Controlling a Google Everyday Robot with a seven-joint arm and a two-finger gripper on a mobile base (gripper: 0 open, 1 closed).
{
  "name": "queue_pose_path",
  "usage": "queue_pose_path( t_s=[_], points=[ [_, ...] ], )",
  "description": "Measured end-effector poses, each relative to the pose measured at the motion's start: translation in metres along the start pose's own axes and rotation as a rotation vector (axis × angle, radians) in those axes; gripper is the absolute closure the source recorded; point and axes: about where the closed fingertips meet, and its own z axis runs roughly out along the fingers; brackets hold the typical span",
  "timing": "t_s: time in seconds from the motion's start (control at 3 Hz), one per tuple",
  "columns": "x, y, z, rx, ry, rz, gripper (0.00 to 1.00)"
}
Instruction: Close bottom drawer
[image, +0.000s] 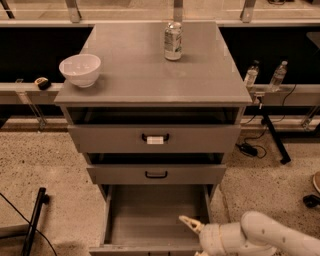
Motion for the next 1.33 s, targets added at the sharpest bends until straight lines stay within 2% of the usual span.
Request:
queue_pose_path(
  t_s=[0.33,0.67,1.0,1.33],
  points=[
    [0.046,0.004,0.048,0.035,0.027,-0.051,0.00],
    [0.078,0.002,0.070,0.064,0.007,-0.047,0.00],
    [0.082,0.004,0.075,0.064,-0.003,-0.040,0.00],
    [0.109,-0.006,0.081,0.111,0.063,-0.022,0.02]
  ],
)
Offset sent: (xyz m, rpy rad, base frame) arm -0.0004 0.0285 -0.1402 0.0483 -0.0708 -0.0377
